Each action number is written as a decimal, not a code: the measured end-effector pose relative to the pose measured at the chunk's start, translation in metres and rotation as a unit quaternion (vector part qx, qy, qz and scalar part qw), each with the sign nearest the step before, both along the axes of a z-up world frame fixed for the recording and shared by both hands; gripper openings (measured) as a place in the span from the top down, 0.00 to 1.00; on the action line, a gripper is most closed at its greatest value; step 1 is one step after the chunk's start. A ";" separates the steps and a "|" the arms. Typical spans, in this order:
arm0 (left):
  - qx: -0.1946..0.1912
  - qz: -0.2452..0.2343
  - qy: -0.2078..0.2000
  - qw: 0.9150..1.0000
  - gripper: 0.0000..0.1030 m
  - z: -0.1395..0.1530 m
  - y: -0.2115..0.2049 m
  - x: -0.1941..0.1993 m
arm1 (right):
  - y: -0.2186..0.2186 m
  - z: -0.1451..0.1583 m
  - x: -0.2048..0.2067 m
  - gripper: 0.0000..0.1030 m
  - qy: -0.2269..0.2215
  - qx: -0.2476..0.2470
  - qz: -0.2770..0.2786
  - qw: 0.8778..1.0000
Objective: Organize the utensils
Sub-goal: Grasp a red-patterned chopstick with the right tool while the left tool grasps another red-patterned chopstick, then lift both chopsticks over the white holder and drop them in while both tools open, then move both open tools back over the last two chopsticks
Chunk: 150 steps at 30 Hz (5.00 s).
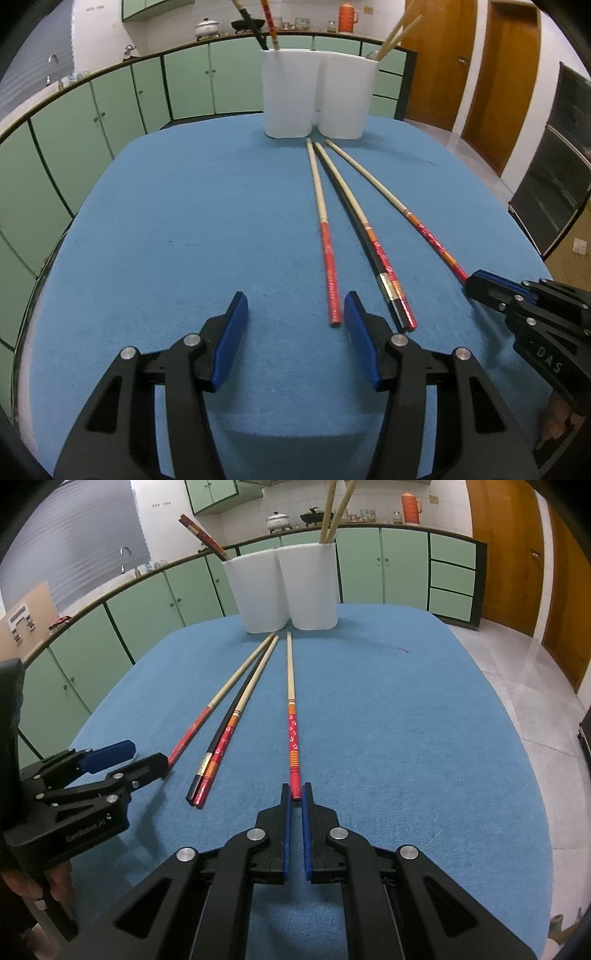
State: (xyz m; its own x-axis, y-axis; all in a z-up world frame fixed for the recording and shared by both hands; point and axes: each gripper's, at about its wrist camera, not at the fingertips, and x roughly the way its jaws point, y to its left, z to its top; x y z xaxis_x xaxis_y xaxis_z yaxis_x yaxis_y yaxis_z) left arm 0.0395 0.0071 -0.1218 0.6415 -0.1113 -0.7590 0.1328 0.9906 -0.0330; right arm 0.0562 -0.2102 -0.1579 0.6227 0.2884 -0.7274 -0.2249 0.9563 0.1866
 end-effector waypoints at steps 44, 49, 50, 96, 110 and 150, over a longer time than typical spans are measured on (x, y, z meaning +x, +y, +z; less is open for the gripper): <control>0.009 -0.009 -0.152 0.988 0.95 0.111 -0.014 -0.020 | -0.020 0.101 -0.008 0.95 -0.135 -0.035 -0.002 0.990; -0.012 -0.012 -0.195 0.981 0.95 0.148 -0.012 -0.017 | -0.034 0.140 0.002 0.95 -0.164 0.003 0.003 0.986; -0.015 -0.013 -0.200 0.980 0.95 0.153 -0.013 -0.014 | -0.036 0.147 0.006 0.95 -0.167 0.012 0.004 0.986; -0.053 0.002 -0.307 0.950 0.95 0.252 -0.022 0.181 | 0.007 0.275 0.221 0.95 -0.263 0.017 0.022 0.964; -0.056 0.001 -0.250 0.967 0.74 0.204 -0.003 0.180 | -0.011 0.229 0.193 0.78 -0.231 0.024 0.007 0.973; 0.008 0.048 -0.009 0.999 0.65 0.000 0.033 0.011 | 0.040 0.006 0.020 0.69 -0.006 0.011 0.048 0.999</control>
